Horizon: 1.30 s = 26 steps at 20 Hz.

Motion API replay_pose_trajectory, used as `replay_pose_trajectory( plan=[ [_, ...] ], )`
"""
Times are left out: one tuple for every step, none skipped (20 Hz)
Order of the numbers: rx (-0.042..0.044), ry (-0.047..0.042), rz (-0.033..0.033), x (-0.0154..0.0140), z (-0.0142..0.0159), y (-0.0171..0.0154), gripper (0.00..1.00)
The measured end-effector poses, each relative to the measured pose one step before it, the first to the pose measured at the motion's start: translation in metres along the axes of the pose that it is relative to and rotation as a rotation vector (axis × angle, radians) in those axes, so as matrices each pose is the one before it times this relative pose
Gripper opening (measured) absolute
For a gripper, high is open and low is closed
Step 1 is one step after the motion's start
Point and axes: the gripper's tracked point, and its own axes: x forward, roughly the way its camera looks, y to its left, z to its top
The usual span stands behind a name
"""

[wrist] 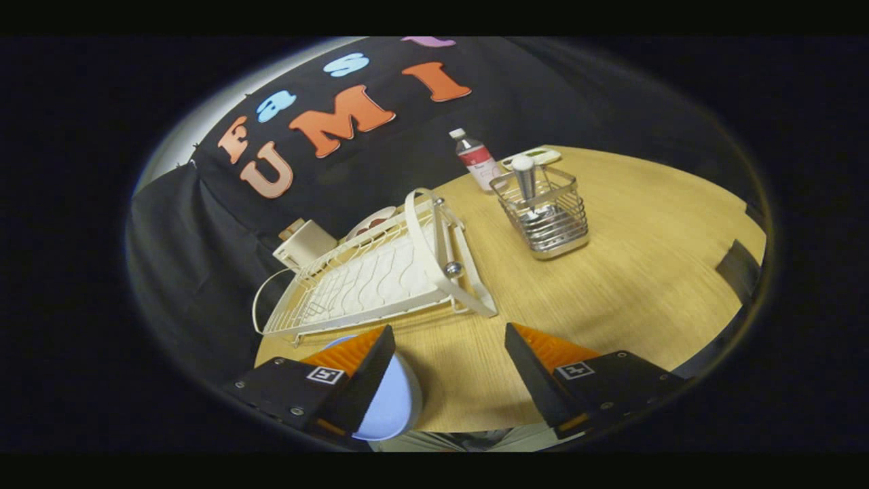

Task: Take the plate from the dish rack, then take the spoon from the basket and place it into the plate.

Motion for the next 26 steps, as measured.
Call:
replay_pose_trajectory(
  plan=[
    [-0.02004,-0.02316,-0.02002,-0.00094,0.00857,-0.00539,0.98],
    [-0.02128,-0.02592,-0.01998,-0.00139,0.01032,-0.00470,0.99],
    [-0.02262,-0.02769,-0.01981,-0.00148,0.00927,-0.00544,0.98],
    [-0.02204,-0.02564,-0.02159,0.00037,0.00864,-0.00578,0.98],
    [-0.02152,-0.02585,-0.02092,-0.00113,0.00765,-0.00492,0.98],
    [-0.02031,-0.02377,-0.01950,-0.00058,0.00900,-0.00521,0.98],
    [-0.02401,-0.02699,-0.01956,0.00033,0.00868,-0.00477,0.98],
    [-0.02813,-0.03257,-0.01768,0.00070,0.00956,-0.00389,0.98],
    [-0.03197,-0.03365,-0.01924,-0.00068,0.00993,-0.00470,0.98],
    [-0.02758,-0.02871,-0.01118,0.00001,0.00939,-0.00222,0.98],
    [-0.02515,-0.02718,-0.01110,0.00174,0.00848,-0.00116,0.98],
    [-0.02455,-0.02897,-0.01113,0.00161,0.00965,-0.00168,0.98],
    [-0.01969,-0.02286,-0.01071,0.00232,0.00626,-0.00242,0.98],
    [-0.01198,-0.01785,-0.00689,0.00104,0.00508,-0.00217,0.98],
    [-0.00397,-0.01303,-0.00368,0.00119,0.00346,-0.00152,0.98],
    [-0.00289,-0.00391,-0.00108,0.00259,0.00227,-0.00031,0.99],
    [-0.00630,0.00044,0.00227,0.00382,-0.00218,0.00018,0.98],
    [-0.00511,0.00378,-0.00054,0.00270,-0.00202,-0.00004,0.96],
    [-0.00535,0.00004,-0.00115,0.00303,-0.00111,-0.00180,0.92],
    [-0.00335,-0.00348,-0.00544,0.00219,0.00069,-0.00162,0.84],
    [-0.00379,-0.00436,-0.00398,0.00381,-0.00081,-0.00133,0.79],
    [-0.00339,0.00041,-0.00359,0.00280,0.00032,-0.00076,0.71],
    [0.00244,0.00149,0.00097,0.00241,-0.00116,0.00089,0.66],
    [0.00409,0.00230,0.00421,0.00115,0.00004,0.00111,0.55],
    [0.00086,0.00201,0.00470,0.00245,-0.00093,0.00001,0.49],
    [0.00012,0.00197,0.00022,0.00156,-0.00079,0.00059,0.37]
  ],
)
